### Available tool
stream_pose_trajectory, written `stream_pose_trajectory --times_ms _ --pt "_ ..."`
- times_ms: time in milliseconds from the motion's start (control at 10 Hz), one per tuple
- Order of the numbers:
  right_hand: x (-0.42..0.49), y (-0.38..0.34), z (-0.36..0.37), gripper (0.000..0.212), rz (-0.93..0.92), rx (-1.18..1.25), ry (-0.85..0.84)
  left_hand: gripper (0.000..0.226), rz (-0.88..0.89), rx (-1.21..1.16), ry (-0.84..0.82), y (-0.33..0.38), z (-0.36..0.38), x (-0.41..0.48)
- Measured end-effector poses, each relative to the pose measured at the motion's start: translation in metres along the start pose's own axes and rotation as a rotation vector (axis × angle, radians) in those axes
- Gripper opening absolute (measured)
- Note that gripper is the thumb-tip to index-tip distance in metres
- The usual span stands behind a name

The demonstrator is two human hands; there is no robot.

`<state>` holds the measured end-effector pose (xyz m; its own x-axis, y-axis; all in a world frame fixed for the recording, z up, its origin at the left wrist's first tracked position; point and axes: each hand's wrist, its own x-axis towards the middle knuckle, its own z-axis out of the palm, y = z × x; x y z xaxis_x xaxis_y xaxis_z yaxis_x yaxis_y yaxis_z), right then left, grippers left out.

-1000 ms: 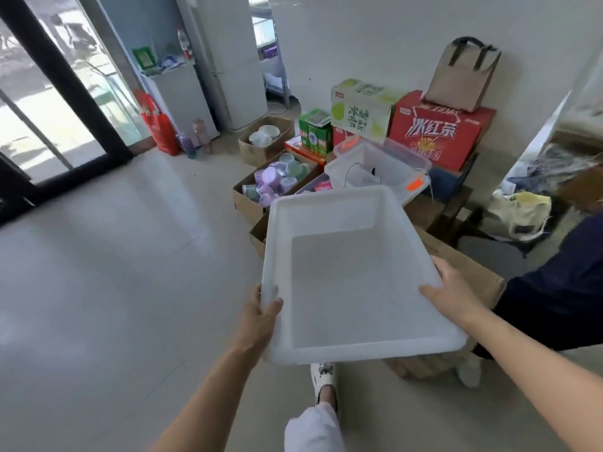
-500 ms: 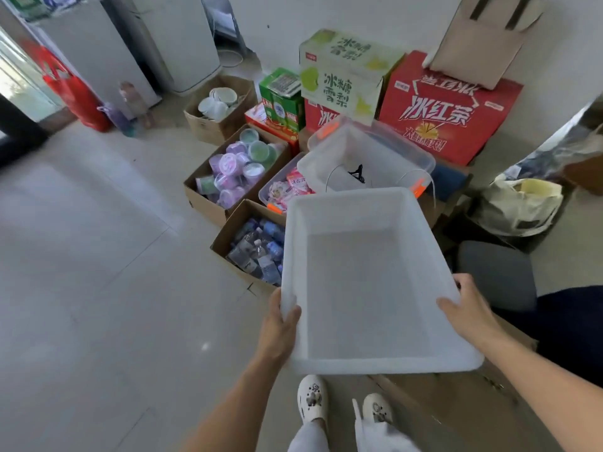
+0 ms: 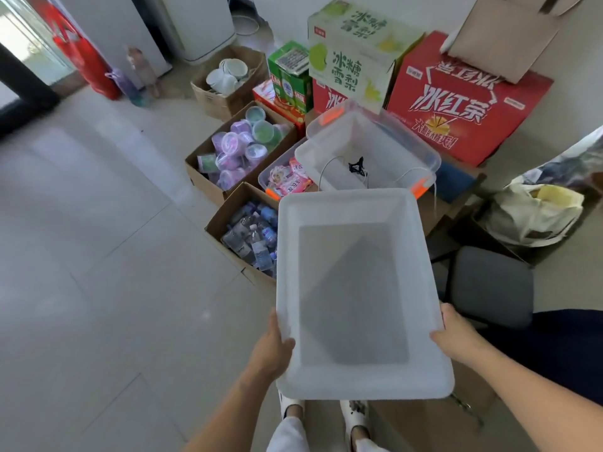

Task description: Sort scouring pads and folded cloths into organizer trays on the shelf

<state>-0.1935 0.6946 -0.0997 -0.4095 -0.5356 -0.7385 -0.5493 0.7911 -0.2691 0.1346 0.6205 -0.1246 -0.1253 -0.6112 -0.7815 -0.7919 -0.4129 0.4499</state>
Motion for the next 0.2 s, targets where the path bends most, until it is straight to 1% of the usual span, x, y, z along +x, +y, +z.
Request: stream_pose_trajectory --times_ms 100,200 --pt "0.005 -0.008 -0.011 0.052 -0.007 -0.094 0.002 0.08 -0.001 0.075 0.024 0.012 -0.002 -0.01" --pt "0.0 -0.037 -0.036 0.06 -0.156 0.017 0.125 0.074 0.058 0.065 0.085 0.02 -0.004 -0.033"
